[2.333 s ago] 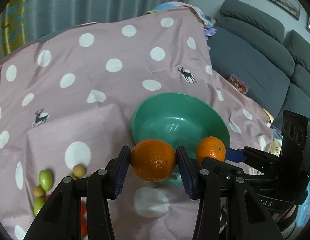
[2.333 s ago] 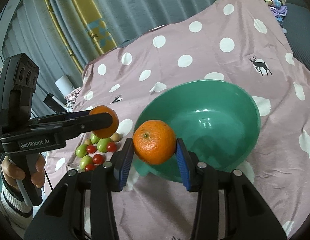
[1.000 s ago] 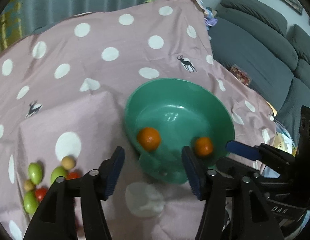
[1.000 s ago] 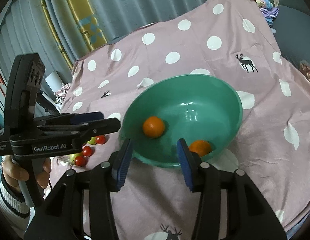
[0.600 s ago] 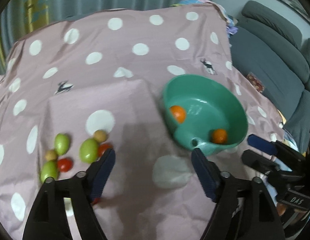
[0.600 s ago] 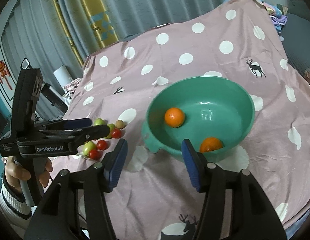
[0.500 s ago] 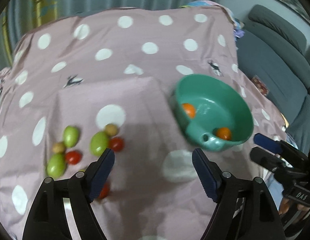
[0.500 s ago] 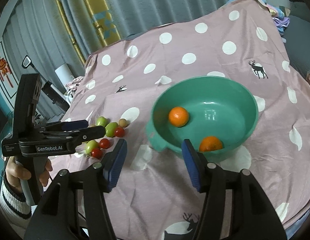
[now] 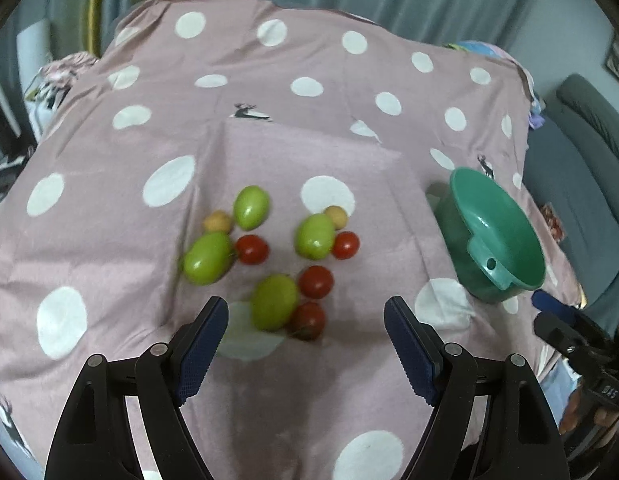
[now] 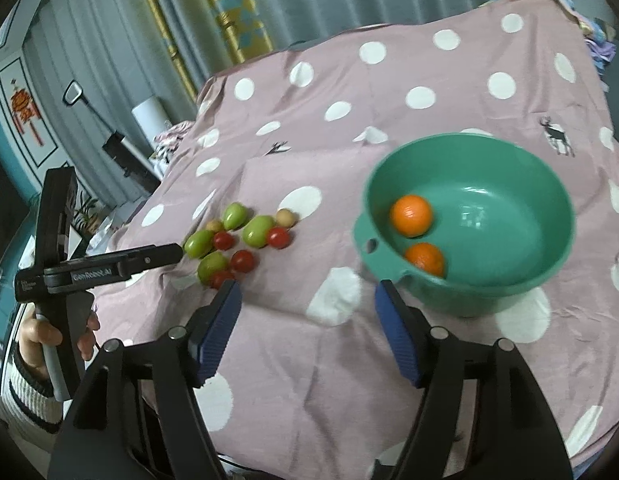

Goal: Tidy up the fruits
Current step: 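Withdraw both tools from the bowl back toward the fruit pile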

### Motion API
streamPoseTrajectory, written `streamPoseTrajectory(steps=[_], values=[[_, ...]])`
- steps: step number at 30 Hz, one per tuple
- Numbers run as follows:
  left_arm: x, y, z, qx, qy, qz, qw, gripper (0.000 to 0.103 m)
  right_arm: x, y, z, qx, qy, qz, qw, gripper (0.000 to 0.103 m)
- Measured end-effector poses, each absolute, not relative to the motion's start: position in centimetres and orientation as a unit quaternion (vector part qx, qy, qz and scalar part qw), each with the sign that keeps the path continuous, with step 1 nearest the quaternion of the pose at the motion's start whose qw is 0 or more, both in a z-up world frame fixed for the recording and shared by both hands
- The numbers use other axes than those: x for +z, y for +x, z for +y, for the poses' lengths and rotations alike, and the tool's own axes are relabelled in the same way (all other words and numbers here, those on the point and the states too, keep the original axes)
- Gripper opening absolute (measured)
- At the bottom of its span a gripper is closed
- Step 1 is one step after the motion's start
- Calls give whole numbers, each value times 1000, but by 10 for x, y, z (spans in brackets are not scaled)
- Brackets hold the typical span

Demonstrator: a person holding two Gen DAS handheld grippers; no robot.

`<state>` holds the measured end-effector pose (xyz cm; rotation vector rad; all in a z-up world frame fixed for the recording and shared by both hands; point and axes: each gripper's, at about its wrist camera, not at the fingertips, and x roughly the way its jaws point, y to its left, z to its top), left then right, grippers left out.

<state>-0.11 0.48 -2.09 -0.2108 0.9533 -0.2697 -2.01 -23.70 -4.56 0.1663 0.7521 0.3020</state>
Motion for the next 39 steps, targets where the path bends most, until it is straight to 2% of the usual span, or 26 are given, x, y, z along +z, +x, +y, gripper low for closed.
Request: streamPoseTrajectory(steps=[2, 5, 10, 17, 22, 26, 31, 33, 37, 39], values=[[-20, -4, 14, -131, -114, 449, 877, 96, -48, -18, -230, 153, 76, 372, 913, 69], [-18, -8, 26, -139, -134, 432, 881, 98, -49, -16, -222, 161, 69, 377, 909, 70], [-8, -13, 59, -169, -233, 399, 871, 102, -49, -12, -212, 168, 63, 381, 907, 70], [19, -23, 90, -190, -307, 311, 879, 102, -53, -8, -202, 180, 62, 387, 902, 70], [36, -25, 81, -196, -256, 290, 901, 102, -56, -7, -200, 184, 64, 390, 900, 70], [36, -37, 74, -251, -268, 262, 893, 102, -59, -6, -200, 185, 69, 391, 899, 70], [45, -60, 76, -278, -279, 147, 907, 102, -60, -5, -202, 183, 74, 391, 899, 70], [48, -56, 71, -294, -264, 158, 905, 102, -61, -5, -202, 184, 78, 391, 899, 70], [38, -39, 58, -262, -230, 246, 904, 102, -65, -5, -200, 186, 78, 394, 896, 71], [30, -36, 54, -248, -216, 261, 908, 102, -65, -6, -199, 189, 78, 395, 896, 72]])
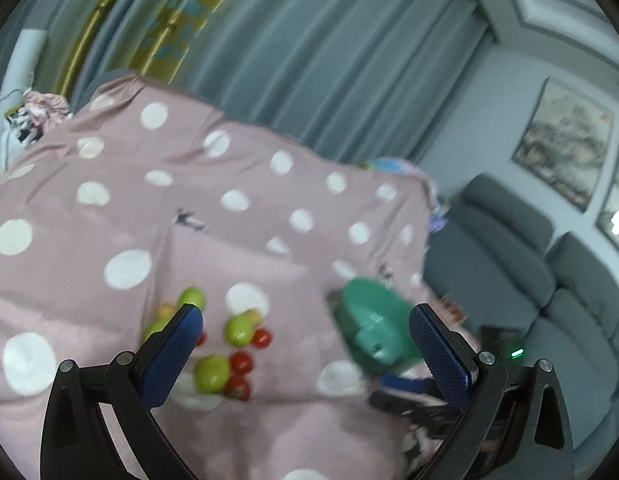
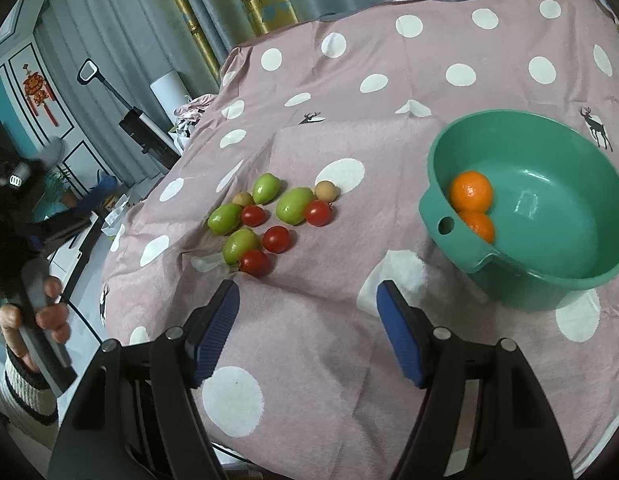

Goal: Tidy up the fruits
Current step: 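Withdraw both tools from the bowl back toward the fruit pile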

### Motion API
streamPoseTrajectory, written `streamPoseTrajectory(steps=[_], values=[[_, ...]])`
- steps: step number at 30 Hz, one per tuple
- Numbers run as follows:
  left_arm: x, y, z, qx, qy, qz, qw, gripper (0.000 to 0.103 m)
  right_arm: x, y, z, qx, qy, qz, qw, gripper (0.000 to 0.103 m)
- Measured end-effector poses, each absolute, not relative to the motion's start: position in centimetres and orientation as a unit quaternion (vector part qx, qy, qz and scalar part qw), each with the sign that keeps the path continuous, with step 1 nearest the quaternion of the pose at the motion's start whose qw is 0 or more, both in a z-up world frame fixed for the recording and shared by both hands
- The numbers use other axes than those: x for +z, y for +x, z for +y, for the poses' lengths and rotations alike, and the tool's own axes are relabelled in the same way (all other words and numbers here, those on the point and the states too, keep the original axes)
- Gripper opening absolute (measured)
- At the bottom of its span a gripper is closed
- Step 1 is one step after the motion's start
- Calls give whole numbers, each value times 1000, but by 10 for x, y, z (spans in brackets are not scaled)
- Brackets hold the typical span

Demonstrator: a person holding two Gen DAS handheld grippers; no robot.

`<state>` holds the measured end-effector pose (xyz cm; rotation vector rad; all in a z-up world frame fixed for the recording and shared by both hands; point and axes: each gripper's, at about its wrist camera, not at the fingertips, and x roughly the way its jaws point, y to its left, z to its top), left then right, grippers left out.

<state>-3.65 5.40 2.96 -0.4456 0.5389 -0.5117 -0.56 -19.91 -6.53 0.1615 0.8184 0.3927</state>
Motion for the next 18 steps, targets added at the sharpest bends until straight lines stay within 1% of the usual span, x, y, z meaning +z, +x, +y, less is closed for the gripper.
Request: streamPoseTrajectory(steps=[6, 11, 15, 18], values=[[21, -42, 50, -242, -187, 265, 914, 102, -67, -2, -199, 191, 81, 397, 894, 74], [14, -43, 36, -235, -134, 275, 923, 102, -70, 1, -198, 192, 82, 400, 892, 74], [-1, -38, 28, -275, -134, 315, 899, 102, -71, 5, -197, 192, 81, 404, 891, 74], [-8, -32, 27, -263, -130, 338, 894, 102, -72, 8, -196, 191, 82, 405, 890, 74]])
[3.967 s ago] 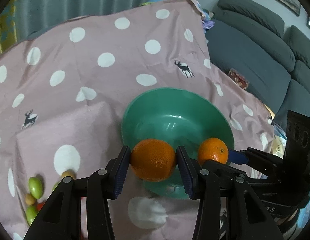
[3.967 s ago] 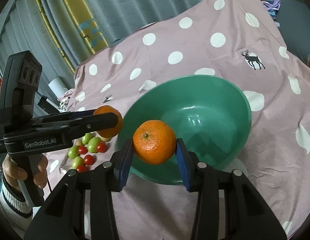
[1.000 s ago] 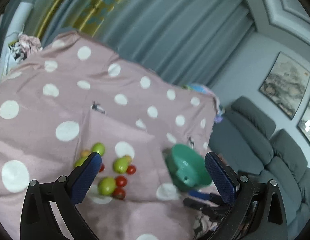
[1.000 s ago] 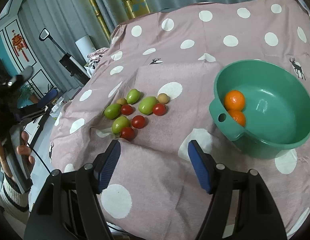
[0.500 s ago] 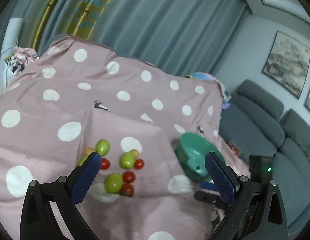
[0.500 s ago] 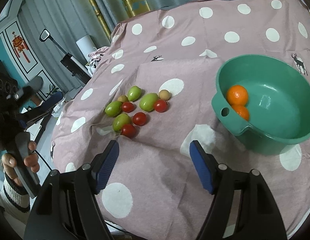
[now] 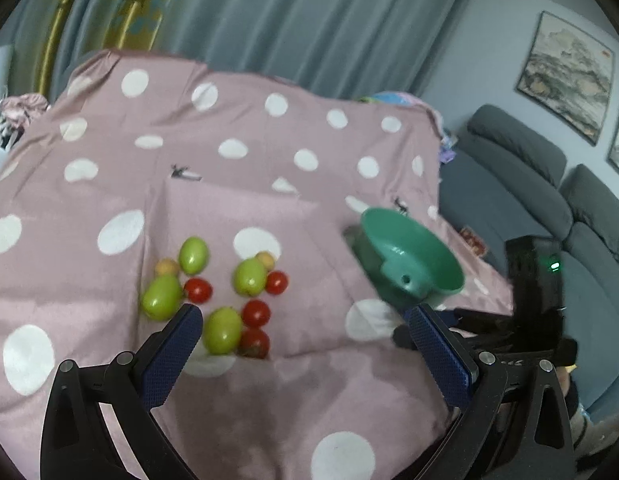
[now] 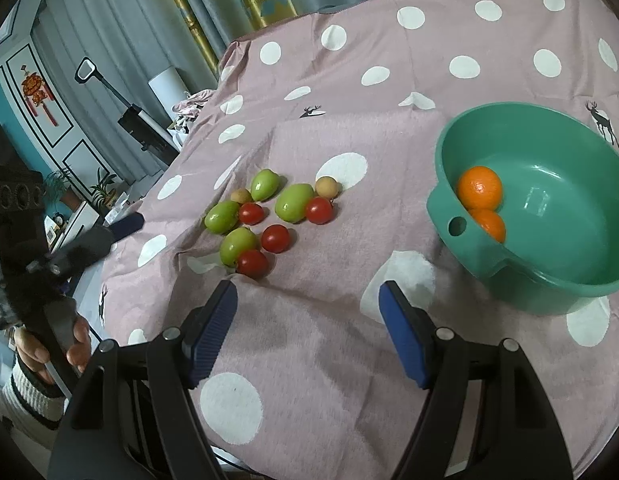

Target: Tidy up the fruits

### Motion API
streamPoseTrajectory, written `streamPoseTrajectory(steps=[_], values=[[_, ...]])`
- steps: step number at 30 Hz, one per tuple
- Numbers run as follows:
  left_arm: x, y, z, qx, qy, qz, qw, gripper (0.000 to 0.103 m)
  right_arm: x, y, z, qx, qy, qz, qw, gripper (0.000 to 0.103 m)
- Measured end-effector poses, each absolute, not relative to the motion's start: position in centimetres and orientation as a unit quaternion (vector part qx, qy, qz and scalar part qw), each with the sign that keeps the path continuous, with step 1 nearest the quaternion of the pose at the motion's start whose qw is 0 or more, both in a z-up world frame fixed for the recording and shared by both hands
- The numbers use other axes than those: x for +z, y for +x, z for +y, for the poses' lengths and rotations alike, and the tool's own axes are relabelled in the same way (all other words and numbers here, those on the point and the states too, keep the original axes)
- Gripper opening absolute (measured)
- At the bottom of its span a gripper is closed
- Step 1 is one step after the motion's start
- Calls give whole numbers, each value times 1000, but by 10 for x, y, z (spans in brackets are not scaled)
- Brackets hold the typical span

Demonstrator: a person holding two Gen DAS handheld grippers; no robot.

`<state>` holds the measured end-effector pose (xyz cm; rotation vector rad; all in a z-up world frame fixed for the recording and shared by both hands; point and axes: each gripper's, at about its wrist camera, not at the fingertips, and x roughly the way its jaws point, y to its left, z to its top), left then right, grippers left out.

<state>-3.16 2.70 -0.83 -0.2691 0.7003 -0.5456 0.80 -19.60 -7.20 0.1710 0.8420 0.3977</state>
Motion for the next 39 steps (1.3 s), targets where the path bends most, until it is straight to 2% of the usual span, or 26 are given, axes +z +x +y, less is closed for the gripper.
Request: streamPoseTrajectory(steps=[22, 27, 34, 37, 38, 39], values=[[-60, 16, 21, -129, 32, 461, 877, 102, -96, 62, -164, 237, 122, 446, 854, 74], [-64, 24, 19, -132, 29, 469, 873, 102, -101, 77, -155, 242, 126, 456, 847, 72], [-47, 22, 15, -140, 51, 437, 887, 102, -101, 89, -149, 253, 131, 457, 843, 65], [-53, 28, 11, -158, 48, 452, 877, 96, -104, 94, -148, 256, 135, 461, 839, 62], [-56, 29, 9, -160, 50, 457, 874, 89, -106, 95, -147, 256, 137, 462, 838, 60], [-59, 32, 7, -164, 51, 464, 869, 86, -107, 97, -147, 258, 142, 463, 836, 59]])
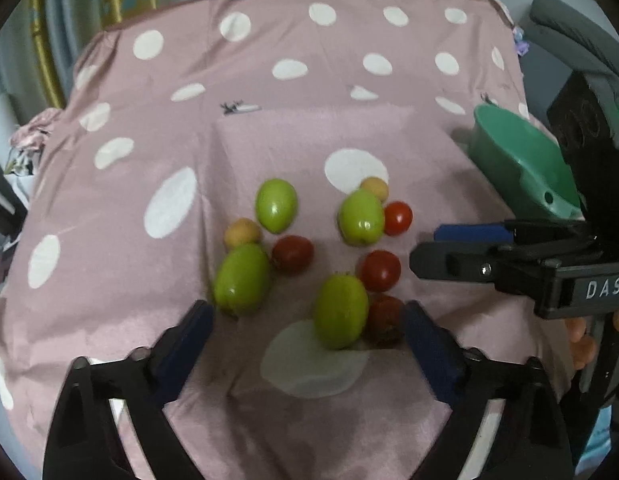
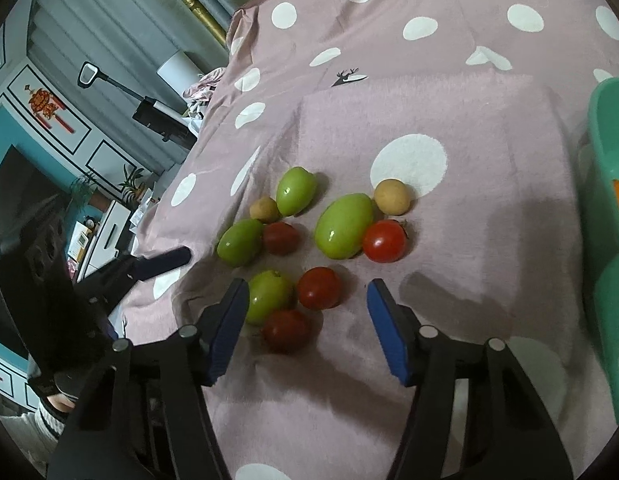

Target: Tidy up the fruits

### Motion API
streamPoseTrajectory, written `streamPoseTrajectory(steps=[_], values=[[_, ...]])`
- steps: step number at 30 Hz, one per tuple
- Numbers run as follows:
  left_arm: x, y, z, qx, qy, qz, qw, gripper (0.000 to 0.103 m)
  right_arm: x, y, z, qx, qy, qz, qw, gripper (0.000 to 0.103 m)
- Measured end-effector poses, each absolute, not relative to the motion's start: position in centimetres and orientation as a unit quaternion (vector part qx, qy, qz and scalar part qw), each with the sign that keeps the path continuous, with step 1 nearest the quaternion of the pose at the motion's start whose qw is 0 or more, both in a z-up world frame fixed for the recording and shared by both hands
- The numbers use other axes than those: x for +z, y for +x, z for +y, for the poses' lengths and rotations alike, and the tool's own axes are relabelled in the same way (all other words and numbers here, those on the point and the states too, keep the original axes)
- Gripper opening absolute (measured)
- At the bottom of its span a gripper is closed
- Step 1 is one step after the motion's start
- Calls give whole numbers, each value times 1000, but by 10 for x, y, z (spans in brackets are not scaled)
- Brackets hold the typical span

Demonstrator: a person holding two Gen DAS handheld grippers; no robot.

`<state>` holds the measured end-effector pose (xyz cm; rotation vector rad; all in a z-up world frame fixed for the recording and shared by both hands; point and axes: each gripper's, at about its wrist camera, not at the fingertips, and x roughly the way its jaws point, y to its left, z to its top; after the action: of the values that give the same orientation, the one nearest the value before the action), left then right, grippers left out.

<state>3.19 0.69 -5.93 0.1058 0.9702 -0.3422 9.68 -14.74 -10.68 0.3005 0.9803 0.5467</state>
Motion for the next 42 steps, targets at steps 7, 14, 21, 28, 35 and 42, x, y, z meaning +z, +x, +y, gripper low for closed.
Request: streamPoseTrajectory(steps=[7, 14, 21, 28, 35, 42], values=[[-71, 40, 5, -174, 35, 483, 857, 78, -110, 105, -146, 264, 151, 468, 830, 56], [-77, 45, 10, -192, 10, 496, 847, 60, -115, 114, -139, 267, 144, 476, 826, 52], [-87, 50, 11, -173, 18, 504, 846, 59, -119, 126, -136, 259, 137, 480, 827, 51], [-91, 53, 14, -170, 21, 500, 849, 52, -122, 142, -128, 240, 112, 487, 833, 51], [-91, 54, 19, -179, 24, 495, 850, 43, -126, 160, -115, 217, 71, 496, 838, 49], [-92, 55, 21, -186, 24, 487, 853, 38, -126, 163, -108, 207, 23, 490, 847, 37]])
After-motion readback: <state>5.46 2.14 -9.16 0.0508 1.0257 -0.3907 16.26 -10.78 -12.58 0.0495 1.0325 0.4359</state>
